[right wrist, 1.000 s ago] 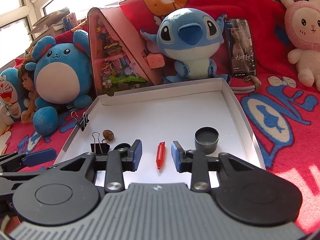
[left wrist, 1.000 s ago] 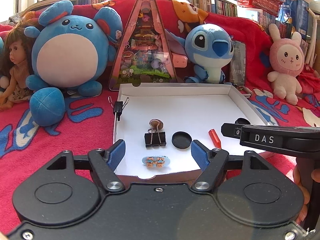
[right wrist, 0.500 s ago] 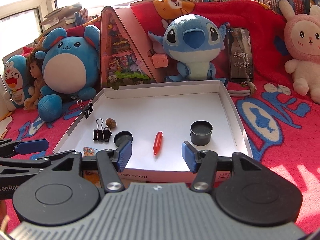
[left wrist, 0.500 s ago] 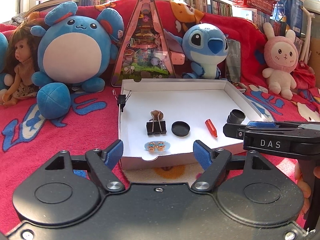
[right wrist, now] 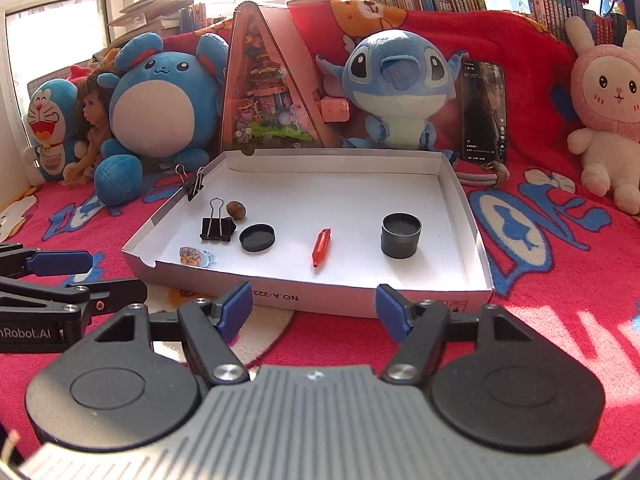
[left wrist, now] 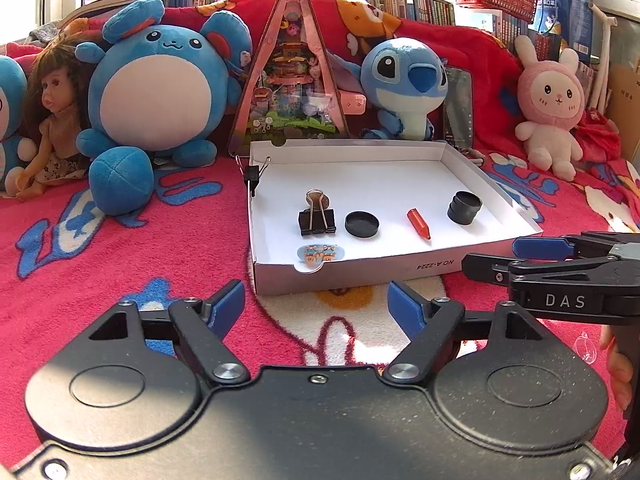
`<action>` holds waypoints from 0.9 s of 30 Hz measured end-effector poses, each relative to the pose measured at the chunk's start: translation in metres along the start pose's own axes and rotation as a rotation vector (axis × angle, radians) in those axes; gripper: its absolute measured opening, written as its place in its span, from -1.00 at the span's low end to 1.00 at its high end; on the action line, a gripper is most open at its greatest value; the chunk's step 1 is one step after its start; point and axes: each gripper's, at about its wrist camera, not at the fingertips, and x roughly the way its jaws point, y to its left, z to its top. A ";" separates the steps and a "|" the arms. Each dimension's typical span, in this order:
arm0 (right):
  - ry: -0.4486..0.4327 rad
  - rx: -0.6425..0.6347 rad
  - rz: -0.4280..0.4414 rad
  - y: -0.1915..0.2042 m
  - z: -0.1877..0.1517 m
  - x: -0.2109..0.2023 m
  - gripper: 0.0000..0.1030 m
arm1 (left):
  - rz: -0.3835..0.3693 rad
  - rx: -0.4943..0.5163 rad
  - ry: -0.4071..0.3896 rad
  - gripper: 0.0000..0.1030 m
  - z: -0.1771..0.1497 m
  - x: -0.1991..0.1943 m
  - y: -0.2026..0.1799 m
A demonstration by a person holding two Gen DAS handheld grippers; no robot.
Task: Organize rigid objects
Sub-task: 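Withdraw both tools from the box toward the objects on the blanket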
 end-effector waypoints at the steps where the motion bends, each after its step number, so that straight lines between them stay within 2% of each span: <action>1: 0.001 -0.005 0.001 0.000 -0.002 -0.002 0.54 | 0.002 0.000 0.003 0.50 -0.003 -0.002 0.002; 10: 0.009 -0.063 0.032 0.004 -0.027 -0.028 0.60 | 0.018 0.010 0.003 0.50 -0.026 -0.025 0.007; 18: 0.018 -0.245 0.159 0.003 -0.043 -0.067 0.70 | 0.031 0.031 -0.010 0.60 -0.055 -0.054 0.006; 27: 0.087 -0.336 0.303 0.013 -0.067 -0.073 0.71 | 0.044 -0.033 0.040 0.62 -0.071 -0.045 0.011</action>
